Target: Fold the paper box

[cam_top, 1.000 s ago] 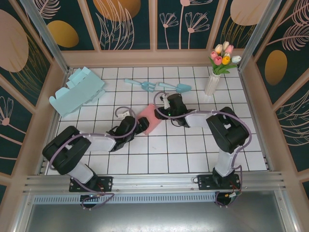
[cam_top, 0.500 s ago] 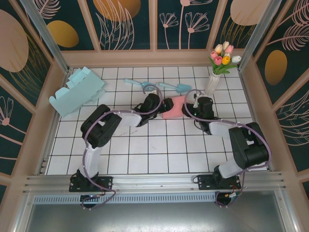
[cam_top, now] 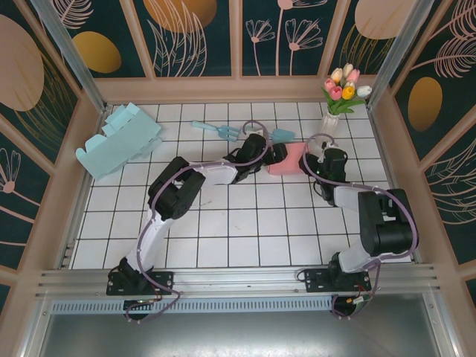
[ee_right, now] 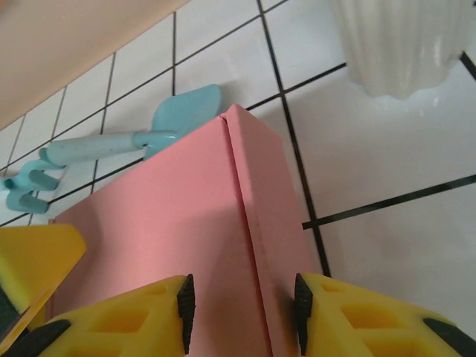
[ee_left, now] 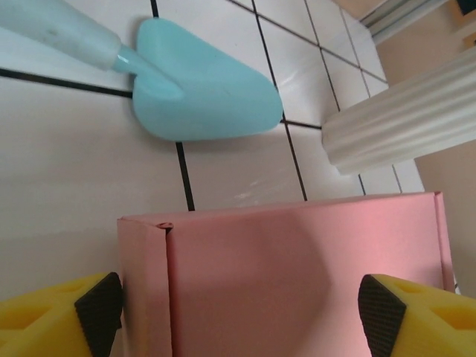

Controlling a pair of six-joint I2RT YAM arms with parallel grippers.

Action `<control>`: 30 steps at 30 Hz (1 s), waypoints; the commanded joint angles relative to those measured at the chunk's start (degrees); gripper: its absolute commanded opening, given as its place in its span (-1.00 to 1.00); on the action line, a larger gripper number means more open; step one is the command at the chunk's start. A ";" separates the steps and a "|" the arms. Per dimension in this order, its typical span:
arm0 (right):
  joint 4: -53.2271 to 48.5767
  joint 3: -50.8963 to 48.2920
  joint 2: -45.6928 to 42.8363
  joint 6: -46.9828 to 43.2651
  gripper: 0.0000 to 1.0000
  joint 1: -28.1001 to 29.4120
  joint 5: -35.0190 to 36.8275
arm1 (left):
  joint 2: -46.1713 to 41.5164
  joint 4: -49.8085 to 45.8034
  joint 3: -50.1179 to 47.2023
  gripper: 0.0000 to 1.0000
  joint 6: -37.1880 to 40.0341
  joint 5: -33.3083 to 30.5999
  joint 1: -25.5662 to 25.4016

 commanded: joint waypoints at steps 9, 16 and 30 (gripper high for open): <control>-2.34 1.97 -1.58 1.25 -0.02 -0.88 5.46 | -1.18 -14.35 3.89 0.79 3.41 -9.09 -0.90; -6.63 -1.95 -17.72 -1.86 0.01 6.69 12.43 | -15.88 -10.80 -10.73 0.79 5.98 -16.18 -0.74; 3.19 -8.59 -24.49 -10.87 0.12 35.86 12.82 | -32.54 -15.59 -33.69 0.87 18.79 -39.34 19.49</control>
